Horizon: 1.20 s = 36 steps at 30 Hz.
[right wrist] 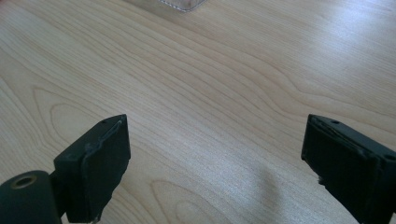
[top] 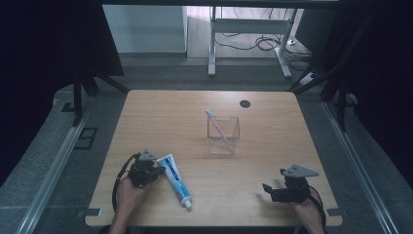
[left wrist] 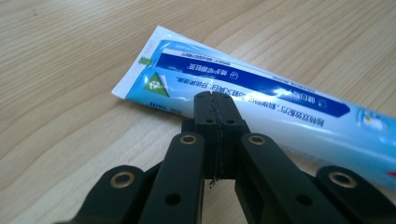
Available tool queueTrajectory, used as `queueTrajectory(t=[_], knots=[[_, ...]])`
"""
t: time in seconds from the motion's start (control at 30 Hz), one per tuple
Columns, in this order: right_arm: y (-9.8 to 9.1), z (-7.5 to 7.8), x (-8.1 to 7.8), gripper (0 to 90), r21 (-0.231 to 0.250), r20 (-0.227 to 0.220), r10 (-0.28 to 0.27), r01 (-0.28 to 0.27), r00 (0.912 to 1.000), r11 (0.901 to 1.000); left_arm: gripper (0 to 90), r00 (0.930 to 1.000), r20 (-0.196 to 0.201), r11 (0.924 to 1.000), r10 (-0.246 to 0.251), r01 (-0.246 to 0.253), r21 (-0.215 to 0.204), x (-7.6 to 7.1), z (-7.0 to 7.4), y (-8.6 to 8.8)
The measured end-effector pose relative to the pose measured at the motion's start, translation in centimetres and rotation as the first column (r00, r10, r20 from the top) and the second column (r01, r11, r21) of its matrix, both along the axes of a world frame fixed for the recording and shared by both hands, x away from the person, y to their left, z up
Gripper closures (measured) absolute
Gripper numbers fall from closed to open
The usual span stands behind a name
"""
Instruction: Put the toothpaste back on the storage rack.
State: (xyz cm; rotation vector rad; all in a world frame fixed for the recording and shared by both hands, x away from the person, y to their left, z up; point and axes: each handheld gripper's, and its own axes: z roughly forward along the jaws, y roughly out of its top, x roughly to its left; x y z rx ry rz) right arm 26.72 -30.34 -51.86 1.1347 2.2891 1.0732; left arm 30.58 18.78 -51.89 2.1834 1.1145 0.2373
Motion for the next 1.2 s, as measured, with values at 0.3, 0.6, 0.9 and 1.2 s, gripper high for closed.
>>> queueTrajectory(t=[0.3, 0.6, 0.9, 1.2], knots=[[-0.1, -0.1, 0.1, 8.9, 0.000, -0.002, -0.005, 0.005, 1.0000, 1.0000, 89.6, 0.9995, -0.004, 0.9994, -0.032, 0.032, 0.009, 1.3, 0.1, -2.1], [-0.2, -0.2, 0.1, 9.3, 0.000, -0.006, -0.005, 0.005, 1.0000, 1.0000, 89.7, 0.9967, -0.015, 0.9966, -0.080, 0.080, 0.020, 2.1, 0.1, -4.2], [-0.3, -0.2, 0.1, 9.6, 0.000, -0.007, -0.005, 0.005, 1.0000, 1.0000, 89.6, 0.9893, -0.027, 0.9891, -0.143, 0.144, 0.030, 2.5, 0.1, -6.6], [-0.4, -0.2, 0.1, 9.7, 0.000, -0.006, -0.006, 0.006, 1.0000, 1.0000, 89.6, 0.9826, -0.044, 0.9830, -0.180, 0.182, 0.027, 2.5, 0.0, -7.9]])
